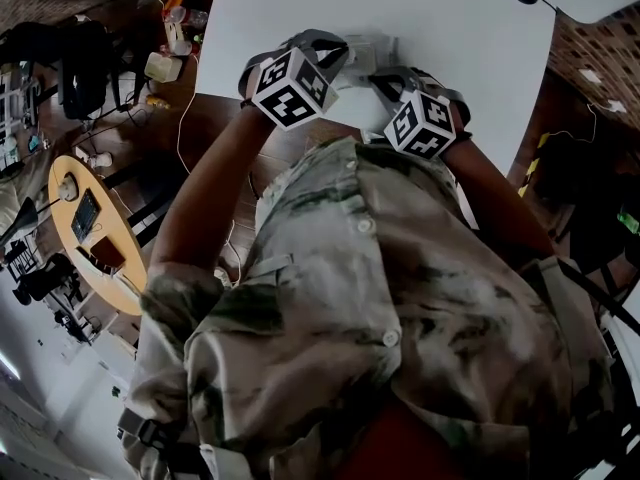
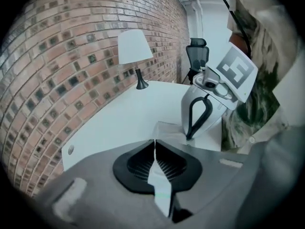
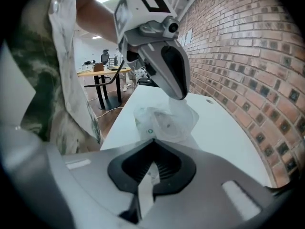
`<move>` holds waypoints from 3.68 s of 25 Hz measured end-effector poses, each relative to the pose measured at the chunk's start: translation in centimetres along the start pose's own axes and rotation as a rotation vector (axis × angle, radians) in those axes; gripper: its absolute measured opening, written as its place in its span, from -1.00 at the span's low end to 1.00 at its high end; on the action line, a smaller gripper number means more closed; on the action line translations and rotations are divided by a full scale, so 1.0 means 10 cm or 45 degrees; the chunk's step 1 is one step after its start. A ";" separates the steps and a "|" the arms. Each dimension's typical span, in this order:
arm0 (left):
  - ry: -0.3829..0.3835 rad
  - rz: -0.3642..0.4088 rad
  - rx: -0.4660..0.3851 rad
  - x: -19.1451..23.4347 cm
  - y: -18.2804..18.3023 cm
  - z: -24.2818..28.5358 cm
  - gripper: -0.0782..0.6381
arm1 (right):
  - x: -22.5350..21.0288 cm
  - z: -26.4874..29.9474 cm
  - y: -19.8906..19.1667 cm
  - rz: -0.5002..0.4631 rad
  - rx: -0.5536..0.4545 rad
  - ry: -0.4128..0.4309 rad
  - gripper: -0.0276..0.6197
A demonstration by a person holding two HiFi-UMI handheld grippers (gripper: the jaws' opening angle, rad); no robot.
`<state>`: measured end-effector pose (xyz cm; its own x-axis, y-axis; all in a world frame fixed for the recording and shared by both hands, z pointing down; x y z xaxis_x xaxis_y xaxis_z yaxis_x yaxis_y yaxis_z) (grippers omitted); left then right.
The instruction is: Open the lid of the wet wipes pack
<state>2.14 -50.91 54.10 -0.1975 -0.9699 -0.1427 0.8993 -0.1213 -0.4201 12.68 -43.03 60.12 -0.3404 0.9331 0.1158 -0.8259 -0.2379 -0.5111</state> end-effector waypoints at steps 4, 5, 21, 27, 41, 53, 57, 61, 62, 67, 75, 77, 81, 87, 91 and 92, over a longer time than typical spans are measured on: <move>0.013 -0.054 -0.004 0.26 0.01 0.09 -0.73 | 0.01 -0.02 0.02 0.021 0.003 0.024 -0.92; 0.012 -0.065 -0.002 0.32 0.01 0.12 -0.73 | 0.02 -0.02 0.03 0.023 0.003 0.026 -0.92; -0.141 -0.270 -0.011 0.69 -0.19 0.64 -0.77 | 0.01 -0.05 0.03 0.019 -0.003 0.047 -0.92; -0.132 -0.273 -0.033 0.68 -0.21 0.64 -0.77 | 0.01 -0.02 0.02 0.005 -0.002 0.016 -0.92; 0.032 -0.371 -0.407 0.25 -0.28 -0.69 -0.77 | 0.03 -0.39 0.17 0.015 -0.037 -0.050 -0.89; 0.007 -0.637 -0.794 -1.56 -1.17 -2.22 -0.77 | 1.31 -1.29 0.74 0.268 -0.301 -0.175 -0.89; -0.019 -0.630 -0.831 -2.31 -1.46 -2.52 -0.77 | 2.16 -1.55 0.81 0.349 -0.368 -0.204 -0.89; -0.051 -0.607 -0.843 -2.91 -1.62 -2.76 -0.77 | 2.94 -1.80 0.78 0.419 -0.384 -0.165 -0.89; -0.056 -0.607 -0.844 -3.07 -1.65 -2.82 -0.77 | 3.11 -1.86 0.76 0.417 -0.375 -0.150 -0.89; -0.061 -0.594 -0.851 -3.78 -1.66 -3.05 -0.77 | 3.66 -2.23 0.67 0.374 -0.396 -0.131 -0.89; 0.041 -0.580 -0.854 -4.83 -1.07 -3.11 -0.77 | 4.29 -2.99 -0.05 0.281 -0.497 -0.139 -0.89; 0.060 -0.618 -0.863 -5.17 -0.81 -3.08 -0.77 | 4.47 -3.19 -0.43 0.299 -0.502 -0.110 -0.89; 0.098 -0.701 -0.894 -5.89 -0.40 -3.04 -0.77 | 4.87 -3.48 -1.15 0.302 -0.489 -0.043 -0.90; 0.115 -0.768 -0.806 -6.78 -0.14 -3.13 -0.77 | 5.35 -3.78 -1.57 0.239 -0.523 0.043 -0.90; 0.137 -0.808 -0.763 -7.09 -0.08 -3.25 -0.77 | 5.53 -3.93 -1.62 0.216 -0.572 0.082 -0.90; 0.137 -0.816 -0.758 -7.18 -0.09 -3.27 -0.77 | 5.60 -3.94 -1.63 0.216 -0.581 0.092 -0.90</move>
<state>2.78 25.76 35.41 -0.6570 -0.7243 0.2093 0.2562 -0.4756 -0.8415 24.76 23.76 41.34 -0.4077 0.9116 -0.0529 -0.4746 -0.2611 -0.8406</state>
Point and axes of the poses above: the fingertips, and each gripper's own axes: z forward along the fingers, x to its left, y out of its top, the point moved 8 cm from there along -z, backward along the fingers, and after that the axes turned 9 degrees about x, right-handed, at the moved point
